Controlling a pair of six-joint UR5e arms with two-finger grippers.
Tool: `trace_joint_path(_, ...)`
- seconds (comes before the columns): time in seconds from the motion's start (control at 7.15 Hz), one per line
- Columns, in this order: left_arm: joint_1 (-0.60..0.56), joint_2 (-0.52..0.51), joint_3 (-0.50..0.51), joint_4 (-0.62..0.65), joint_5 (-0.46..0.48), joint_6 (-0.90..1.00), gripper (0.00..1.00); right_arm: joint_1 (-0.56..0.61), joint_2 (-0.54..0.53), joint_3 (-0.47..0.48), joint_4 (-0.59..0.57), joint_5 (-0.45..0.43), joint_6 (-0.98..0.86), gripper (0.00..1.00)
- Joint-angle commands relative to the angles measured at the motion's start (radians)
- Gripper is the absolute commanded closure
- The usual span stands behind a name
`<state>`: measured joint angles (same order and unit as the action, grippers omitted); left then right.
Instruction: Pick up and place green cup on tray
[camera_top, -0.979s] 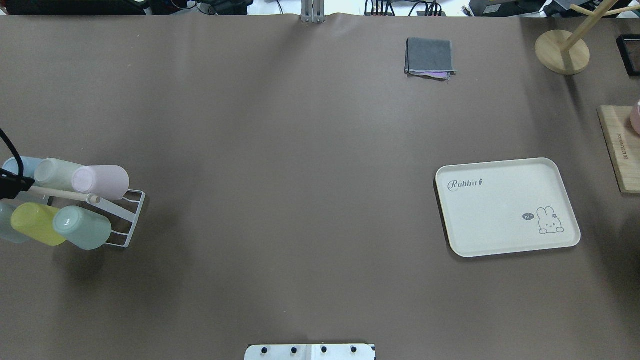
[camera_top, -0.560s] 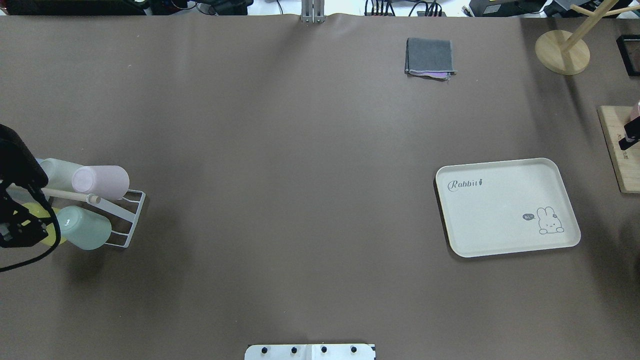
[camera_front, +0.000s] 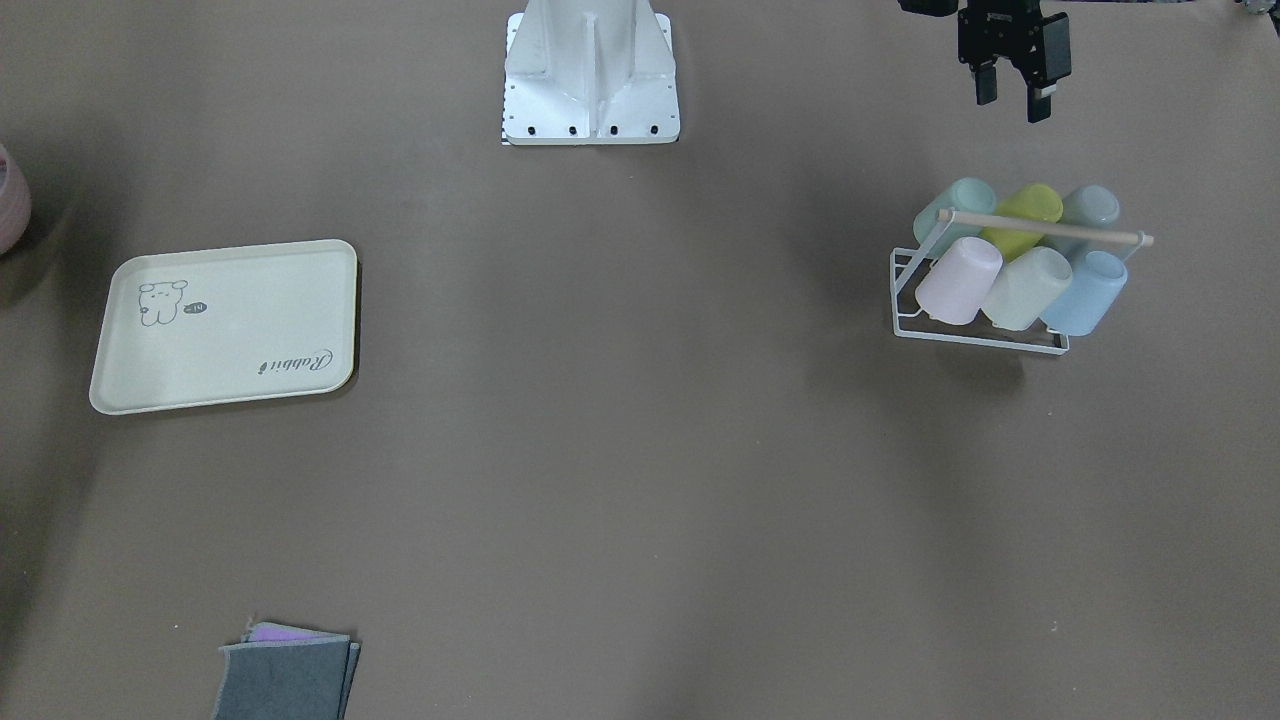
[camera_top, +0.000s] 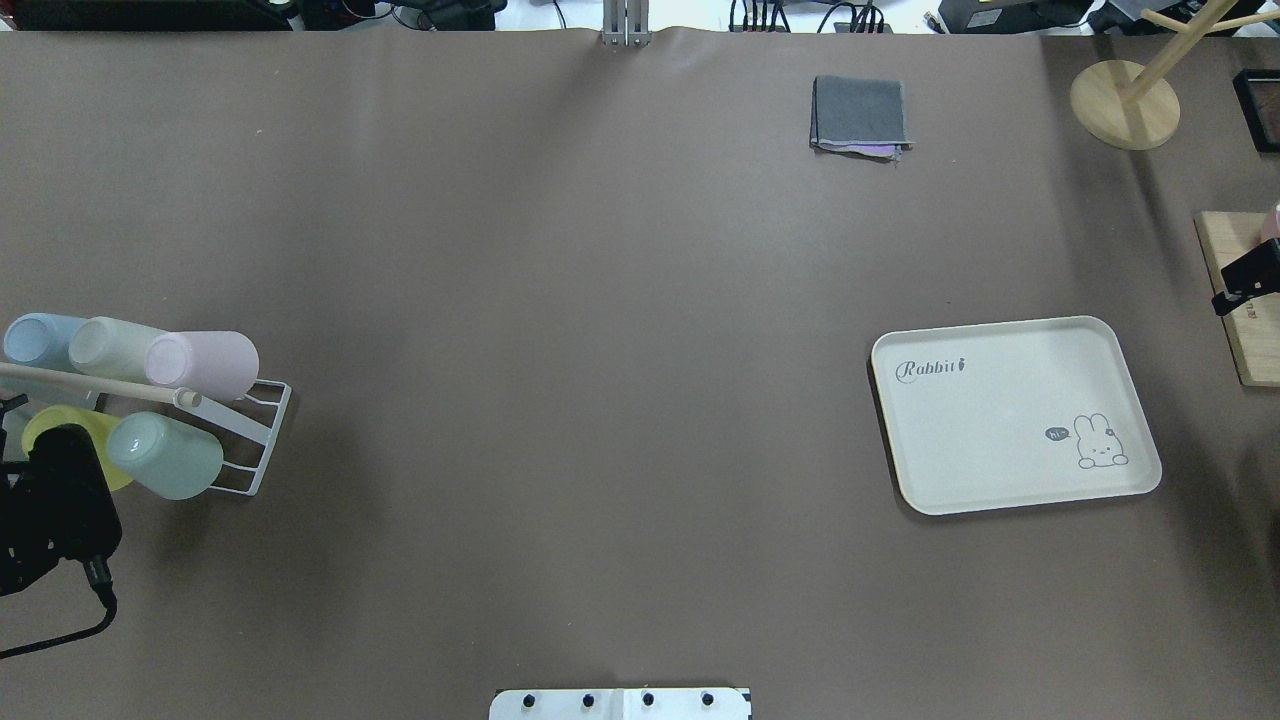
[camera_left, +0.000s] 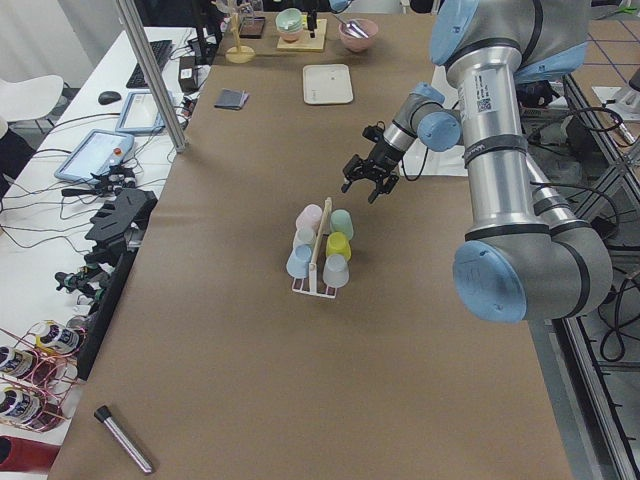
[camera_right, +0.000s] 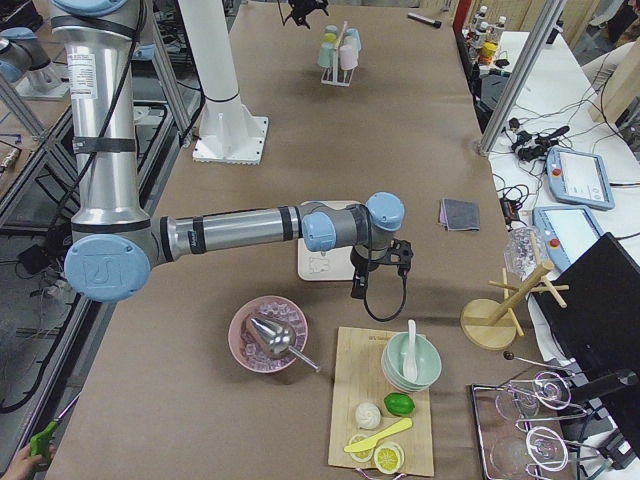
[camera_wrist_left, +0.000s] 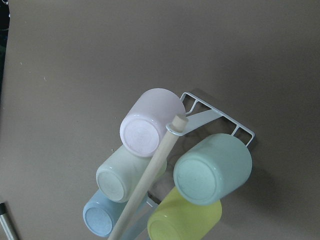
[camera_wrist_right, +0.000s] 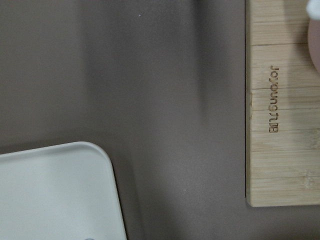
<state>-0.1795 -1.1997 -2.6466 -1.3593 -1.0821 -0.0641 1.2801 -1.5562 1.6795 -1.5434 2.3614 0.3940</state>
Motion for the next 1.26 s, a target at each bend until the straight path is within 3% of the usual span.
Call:
trace_joint_path(0.0, 0.102, 0.067, 0.005, -0.009, 0.14, 0.16, 0.02, -0.028, 0.004, -0.024, 0.0, -0.001, 0.005, 0.0)
trace_joint_path(0.28, 0.164, 0.097, 0.051, -0.015, 0.253, 0.357, 0.02, -0.068, 0.001, -0.026, 0.0, 0.004, 0.025, 0.0)
trace_joint_path(0.7, 0.294, 0.098, 0.129, -0.003, 0.33, 0.389, 0.02, -0.166, 0.033, -0.023, 0.034, 0.002, 0.15, 0.01)
trace_joint_path(1.12, 0.362, 0.088, 0.195, -0.001, 0.411, 0.45, 0.02, -0.183, 0.028, -0.053, 0.063, -0.011, 0.16, 0.04)
